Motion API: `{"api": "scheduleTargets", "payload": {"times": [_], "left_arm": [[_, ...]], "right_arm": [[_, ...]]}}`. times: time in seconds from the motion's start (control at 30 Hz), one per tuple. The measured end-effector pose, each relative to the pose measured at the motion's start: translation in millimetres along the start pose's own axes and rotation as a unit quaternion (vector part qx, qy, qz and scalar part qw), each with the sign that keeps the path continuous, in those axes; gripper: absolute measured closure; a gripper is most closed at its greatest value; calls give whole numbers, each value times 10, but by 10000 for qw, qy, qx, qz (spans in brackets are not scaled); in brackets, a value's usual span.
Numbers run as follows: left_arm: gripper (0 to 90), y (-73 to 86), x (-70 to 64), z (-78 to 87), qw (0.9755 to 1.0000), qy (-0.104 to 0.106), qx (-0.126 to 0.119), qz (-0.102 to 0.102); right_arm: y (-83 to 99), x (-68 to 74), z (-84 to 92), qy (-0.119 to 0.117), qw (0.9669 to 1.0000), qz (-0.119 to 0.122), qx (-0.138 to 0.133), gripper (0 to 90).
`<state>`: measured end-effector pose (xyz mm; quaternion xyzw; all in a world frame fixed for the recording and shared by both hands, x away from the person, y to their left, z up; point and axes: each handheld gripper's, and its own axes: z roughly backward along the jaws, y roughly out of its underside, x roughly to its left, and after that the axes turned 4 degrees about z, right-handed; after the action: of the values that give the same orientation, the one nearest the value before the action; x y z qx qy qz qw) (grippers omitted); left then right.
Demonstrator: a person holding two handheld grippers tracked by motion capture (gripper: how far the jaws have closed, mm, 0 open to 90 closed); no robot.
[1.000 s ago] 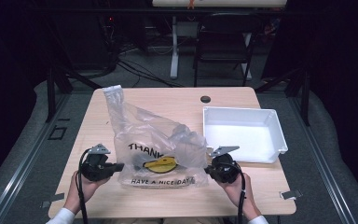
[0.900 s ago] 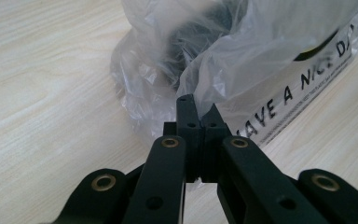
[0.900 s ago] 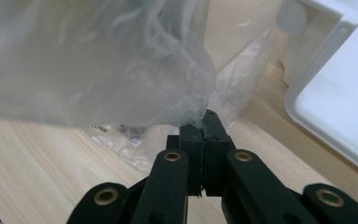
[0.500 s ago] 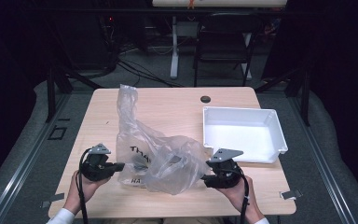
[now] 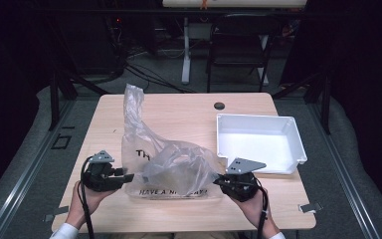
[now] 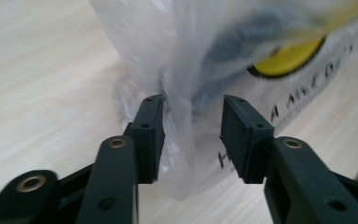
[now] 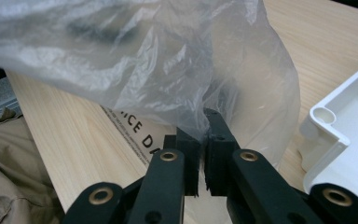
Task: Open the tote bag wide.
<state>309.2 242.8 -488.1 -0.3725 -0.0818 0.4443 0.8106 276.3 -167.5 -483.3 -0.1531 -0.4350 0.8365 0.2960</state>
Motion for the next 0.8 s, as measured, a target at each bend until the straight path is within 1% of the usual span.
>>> {"api": "scheduleTargets", "payload": {"times": [0.03,0.07,0.13,0.17,0.2,0.23,0.27,0.3,0.4,0.43,0.47,0.5,0.53,0.57,0.63,0.67,0.73,0.8], "left_arm": [[560,-22,-8,29,9999,-65,-138,6],[532,-50,-8,59,9997,-80,-236,39],[526,-107,-3,91,9990,-57,-436,74],[526,-135,-4,91,9988,-31,-474,79],[574,-158,-8,81,9986,-22,-527,54],[574,-174,-10,69,9984,-2,-562,12],[660,-185,-15,52,9984,11,-569,13],[660,-190,-19,31,9984,32,-568,28],[813,-185,-21,-22,9987,81,-509,7],[881,-168,-28,-54,9988,122,-466,5],[895,-168,-28,-54,9988,122,-466,5],[897,-155,-35,-89,9992,145,-361,-57],[899,-155,-35,-89,9992,145,-361,-57],[899,-149,-43,-104,9994,158,-308,-49],[900,-138,-53,-135,9995,153,-268,-64],[900,-136,-54,-141,9996,169,-218,-73],[900,-127,-48,-153,9997,137,-161,-126],[900,-109,-38,-170,9998,146,-118,-100]], "right_arm": [[5,-10,-7,-6,10000,-39,22,870],[11,-19,-14,8,10000,-58,35,871],[21,-40,-44,27,9999,-123,111,874],[21,-40,-44,27,9999,-123,111,874],[23,-49,-72,34,9997,-156,170,877],[23,-49,-72,34,9997,-156,170,877],[28,-60,-94,47,9996,-196,214,880],[28,-60,-94,47,9996,-196,214,880],[51,-91,-130,92,9989,-304,341,883],[77,-118,-158,134,9984,-410,378,885],[88,-132,-172,149,9981,-423,429,885],[98,-142,-186,176,9979,-423,468,885],[98,-142,-186,176,9979,-423,468,885],[110,-145,-204,167,9977,-455,483,885],[130,-144,-238,160,9977,-431,494,885],[136,-141,-259,173,9975,-412,550,885],[149,-141,-294,197,9971,-380,629,885],[164,-159,-323,191,9964,-389,724,884]]}}
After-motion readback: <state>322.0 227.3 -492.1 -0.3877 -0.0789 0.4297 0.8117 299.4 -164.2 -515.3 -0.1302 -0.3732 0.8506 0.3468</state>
